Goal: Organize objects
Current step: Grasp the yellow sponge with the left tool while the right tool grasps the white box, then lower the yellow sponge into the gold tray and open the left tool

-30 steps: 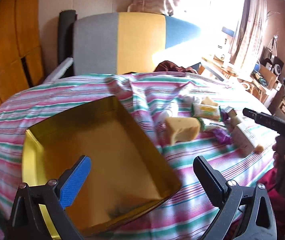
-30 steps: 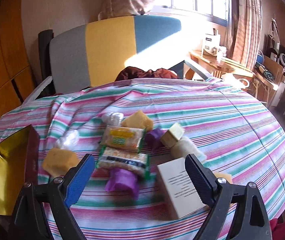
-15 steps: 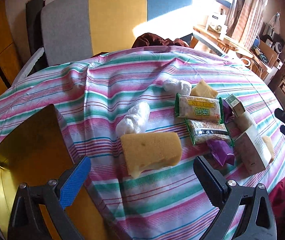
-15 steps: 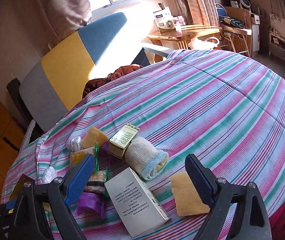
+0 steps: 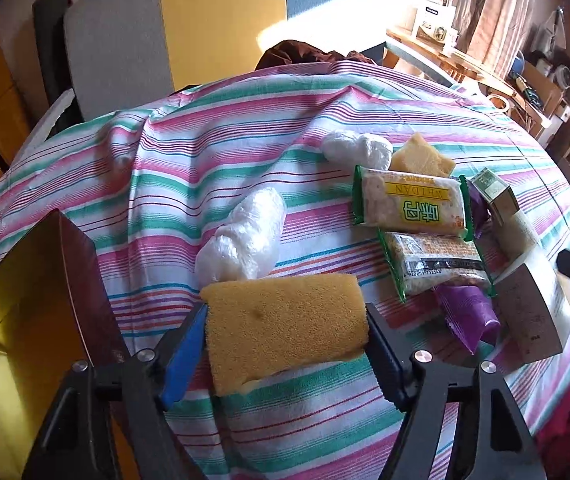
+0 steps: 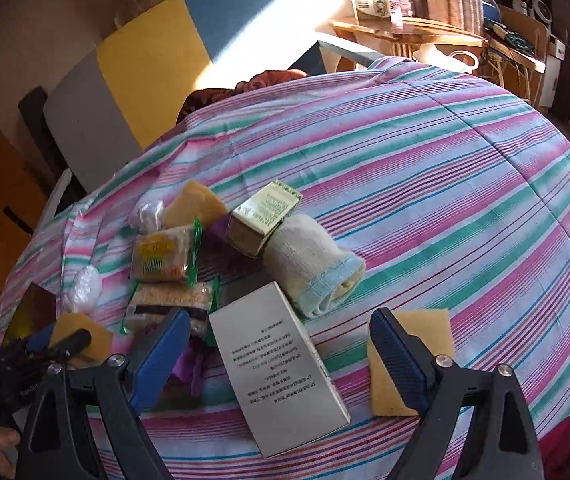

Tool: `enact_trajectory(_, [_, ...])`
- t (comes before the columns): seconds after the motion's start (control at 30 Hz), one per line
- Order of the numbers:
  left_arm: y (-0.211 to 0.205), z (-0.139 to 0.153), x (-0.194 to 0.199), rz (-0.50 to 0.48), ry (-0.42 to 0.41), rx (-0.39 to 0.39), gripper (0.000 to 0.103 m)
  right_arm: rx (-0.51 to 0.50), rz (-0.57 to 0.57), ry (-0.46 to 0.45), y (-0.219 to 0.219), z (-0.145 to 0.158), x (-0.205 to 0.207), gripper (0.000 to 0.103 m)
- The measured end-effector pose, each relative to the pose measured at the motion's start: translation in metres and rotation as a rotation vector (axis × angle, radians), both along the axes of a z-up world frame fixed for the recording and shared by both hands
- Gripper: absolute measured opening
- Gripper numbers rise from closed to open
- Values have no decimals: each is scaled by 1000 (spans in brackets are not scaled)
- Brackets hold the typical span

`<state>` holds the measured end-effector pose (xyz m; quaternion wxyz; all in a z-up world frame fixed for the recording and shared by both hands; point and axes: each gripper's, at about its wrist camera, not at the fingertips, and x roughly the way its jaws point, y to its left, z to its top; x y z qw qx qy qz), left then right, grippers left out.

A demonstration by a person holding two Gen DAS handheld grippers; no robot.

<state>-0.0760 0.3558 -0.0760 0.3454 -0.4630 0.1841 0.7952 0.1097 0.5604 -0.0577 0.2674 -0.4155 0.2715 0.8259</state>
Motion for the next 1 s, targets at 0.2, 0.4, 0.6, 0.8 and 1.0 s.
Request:
enact_trajectory(0.2, [-24,19,16,-16,16,63,74,55,77,-136,-17,-17,-13,91])
enact_trajectory(0.4, [-80,46,20,22,14,127,74,68,92,-227,-19,-28,-15,55])
enact_trajectory(0.6, [-175,78,-10,157,35,229,65,91,92,-234,-19,-27,-15,51])
enact_trajectory(0.8, [-249,72,-66,352,65,204,53,129,115,-252,-30,-26,-20,50])
enact_trajectory(1.0, [-286,38,-88,477,-5,162,41,137,112,-252,-31,-28,-22,50])
